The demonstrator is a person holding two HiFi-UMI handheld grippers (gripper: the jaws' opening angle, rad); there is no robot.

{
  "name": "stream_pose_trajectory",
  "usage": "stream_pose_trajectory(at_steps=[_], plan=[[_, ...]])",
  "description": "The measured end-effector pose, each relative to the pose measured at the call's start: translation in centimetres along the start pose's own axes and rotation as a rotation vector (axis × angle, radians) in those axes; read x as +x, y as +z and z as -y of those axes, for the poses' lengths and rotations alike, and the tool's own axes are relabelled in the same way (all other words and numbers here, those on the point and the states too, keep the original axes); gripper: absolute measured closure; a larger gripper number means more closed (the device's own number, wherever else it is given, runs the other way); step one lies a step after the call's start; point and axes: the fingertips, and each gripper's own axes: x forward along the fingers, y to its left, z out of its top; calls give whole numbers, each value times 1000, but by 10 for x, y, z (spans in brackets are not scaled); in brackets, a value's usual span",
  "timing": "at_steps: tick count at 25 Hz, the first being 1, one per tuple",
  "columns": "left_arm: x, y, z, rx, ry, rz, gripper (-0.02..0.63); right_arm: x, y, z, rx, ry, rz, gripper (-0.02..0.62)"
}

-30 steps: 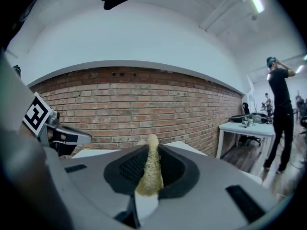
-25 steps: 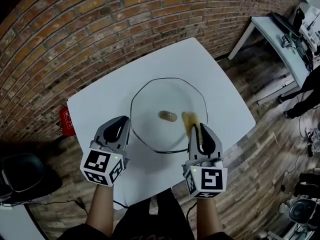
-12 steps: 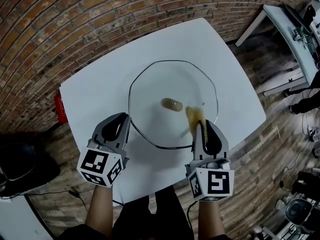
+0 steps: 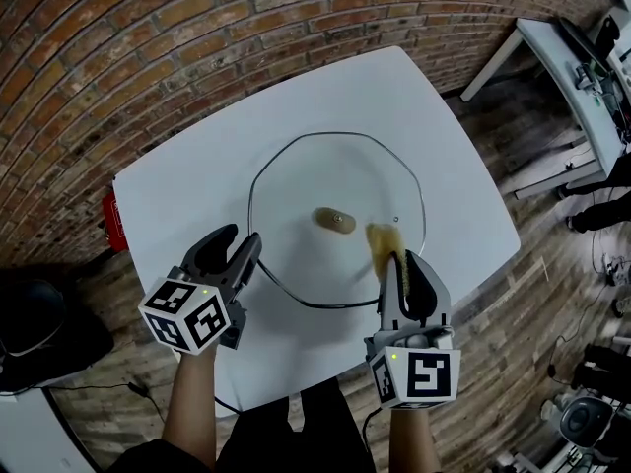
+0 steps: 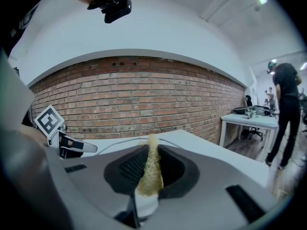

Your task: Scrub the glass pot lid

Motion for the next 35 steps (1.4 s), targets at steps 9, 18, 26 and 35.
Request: stream_pose_trajectory(at_steps=[9, 18, 26, 35], plan=[[14, -18, -3, -110, -27, -47, 400, 1, 0, 1, -26, -9, -3, 537], [24, -27, -2, -120, -28, -90, 423, 7, 0, 5, -21, -8, -11, 537], [25, -28, -2, -120, -22, -98, 468, 17, 11, 0, -36, 8, -15, 537], [25, -30, 0, -140, -21, -92, 474, 74, 50, -83, -10, 197, -10, 537]])
